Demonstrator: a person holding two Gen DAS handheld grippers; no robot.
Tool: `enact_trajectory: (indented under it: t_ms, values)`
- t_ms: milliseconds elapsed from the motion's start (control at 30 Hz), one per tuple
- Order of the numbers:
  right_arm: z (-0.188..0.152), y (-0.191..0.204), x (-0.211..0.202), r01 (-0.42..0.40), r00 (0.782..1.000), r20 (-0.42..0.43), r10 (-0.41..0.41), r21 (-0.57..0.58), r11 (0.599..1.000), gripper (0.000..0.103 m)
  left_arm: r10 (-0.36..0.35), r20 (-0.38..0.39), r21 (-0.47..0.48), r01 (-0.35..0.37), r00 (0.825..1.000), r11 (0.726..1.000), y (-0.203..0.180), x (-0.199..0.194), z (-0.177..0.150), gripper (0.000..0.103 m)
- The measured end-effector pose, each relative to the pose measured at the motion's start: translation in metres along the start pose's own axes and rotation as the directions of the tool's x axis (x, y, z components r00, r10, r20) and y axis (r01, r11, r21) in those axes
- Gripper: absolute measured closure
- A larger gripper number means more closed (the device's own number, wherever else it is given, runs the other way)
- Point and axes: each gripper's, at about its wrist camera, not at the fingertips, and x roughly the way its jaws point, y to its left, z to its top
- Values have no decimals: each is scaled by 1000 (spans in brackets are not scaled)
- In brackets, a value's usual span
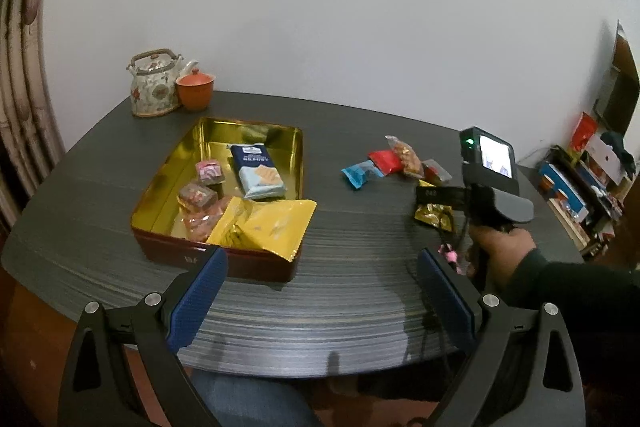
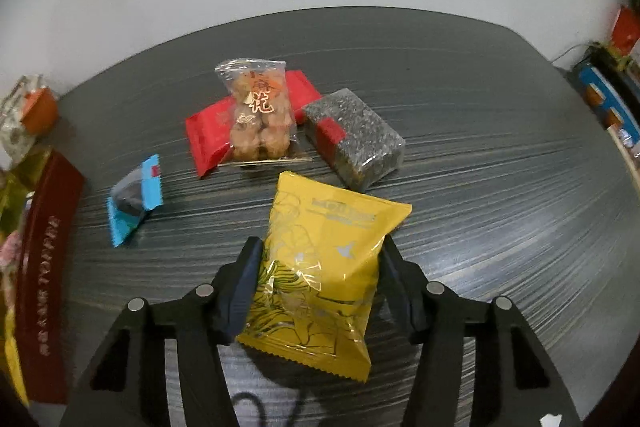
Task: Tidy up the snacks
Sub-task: 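Grasp the large yellow snack bag with the right tool, then carry the large yellow bag into the gold tin and release it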
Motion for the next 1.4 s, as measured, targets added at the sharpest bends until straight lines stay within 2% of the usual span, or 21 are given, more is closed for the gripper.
enact_trajectory:
  t_ms: [100,300,567,767,1067,1400]
  values:
    - [-11,-7,-10,-25,1000,10,25,-41,999,50,7,0,-2,-7,1000,1000,-1,0,0,8]
    - [-25,-18,-46,33,998,53,-27,-128,991,50,32,2,8,-32,999,999,-6,0,-3,8]
    - [-16,-20,-84,95,990,112,-81,-126,987,50,95,11,-18,-94,995,995,-4,-3,-4,8]
    - [1,-21,-105,109,985,150,-89,-127,986,50,135,10,-7,-135,991,991,-7,-1,-7,8]
    - [7,-18,-138,114,976,203,-84,-138,984,50,158,9,11,-158,987,987,-12,0,-10,8]
    - [9,-13,-148,129,971,220,-94,-151,980,50,169,8,11,-169,986,986,-10,2,-11,8]
